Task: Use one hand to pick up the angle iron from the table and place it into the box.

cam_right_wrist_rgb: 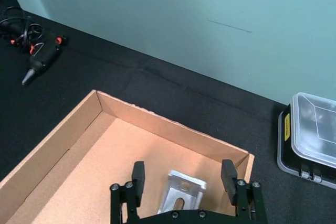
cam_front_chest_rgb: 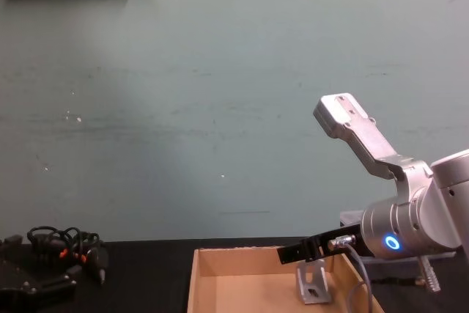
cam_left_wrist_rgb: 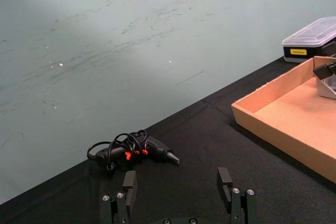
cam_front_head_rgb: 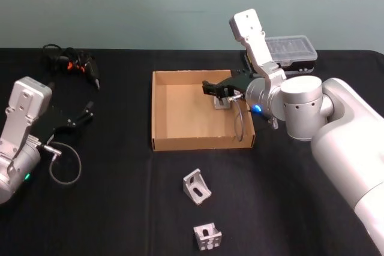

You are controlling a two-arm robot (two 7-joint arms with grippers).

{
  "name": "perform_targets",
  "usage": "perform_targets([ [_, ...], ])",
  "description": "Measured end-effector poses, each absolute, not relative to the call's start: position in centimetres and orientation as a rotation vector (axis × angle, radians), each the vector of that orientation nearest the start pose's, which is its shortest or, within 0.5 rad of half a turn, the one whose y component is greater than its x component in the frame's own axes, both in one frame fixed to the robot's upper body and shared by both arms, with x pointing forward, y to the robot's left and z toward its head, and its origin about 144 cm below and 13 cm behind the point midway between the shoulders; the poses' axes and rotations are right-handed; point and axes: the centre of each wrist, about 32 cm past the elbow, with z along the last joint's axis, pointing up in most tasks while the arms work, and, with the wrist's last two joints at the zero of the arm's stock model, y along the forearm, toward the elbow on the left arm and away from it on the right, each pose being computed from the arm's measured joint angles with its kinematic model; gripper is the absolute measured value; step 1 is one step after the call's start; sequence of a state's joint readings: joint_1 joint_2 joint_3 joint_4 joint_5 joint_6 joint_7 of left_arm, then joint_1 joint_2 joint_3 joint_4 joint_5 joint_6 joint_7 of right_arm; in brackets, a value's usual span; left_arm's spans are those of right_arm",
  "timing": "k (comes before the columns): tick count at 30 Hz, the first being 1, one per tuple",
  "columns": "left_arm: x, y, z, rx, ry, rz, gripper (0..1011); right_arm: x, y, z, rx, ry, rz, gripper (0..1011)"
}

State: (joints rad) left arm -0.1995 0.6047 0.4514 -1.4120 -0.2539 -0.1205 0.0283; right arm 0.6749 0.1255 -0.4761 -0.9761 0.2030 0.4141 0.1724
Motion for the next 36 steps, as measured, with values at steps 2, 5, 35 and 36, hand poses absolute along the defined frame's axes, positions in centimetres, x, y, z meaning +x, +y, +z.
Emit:
perform_targets([
  [2, 48.9, 31.0, 114.0, 0.304, -0.285, 1.248, 1000, 62.1, -16.6, 120.6, -0.460, 0.153, -1.103, 953],
  [5, 48.9, 31.0, 114.0, 0.304, -0.285, 1.248, 1000, 62.1, -16.6, 120.6, -0.460, 0.153, -1.103, 1004],
  [35, 48.9, 31.0, 114.0, 0.304, -0.285, 1.248, 1000, 47.3, -20.4, 126.9, -0.519, 0.261, -0.909, 1004],
  [36, 48.9, 31.0, 114.0, 0.304, -0.285, 1.248, 1000, 47.0, -20.3, 126.9, -0.528, 0.266, -0.901, 1004],
])
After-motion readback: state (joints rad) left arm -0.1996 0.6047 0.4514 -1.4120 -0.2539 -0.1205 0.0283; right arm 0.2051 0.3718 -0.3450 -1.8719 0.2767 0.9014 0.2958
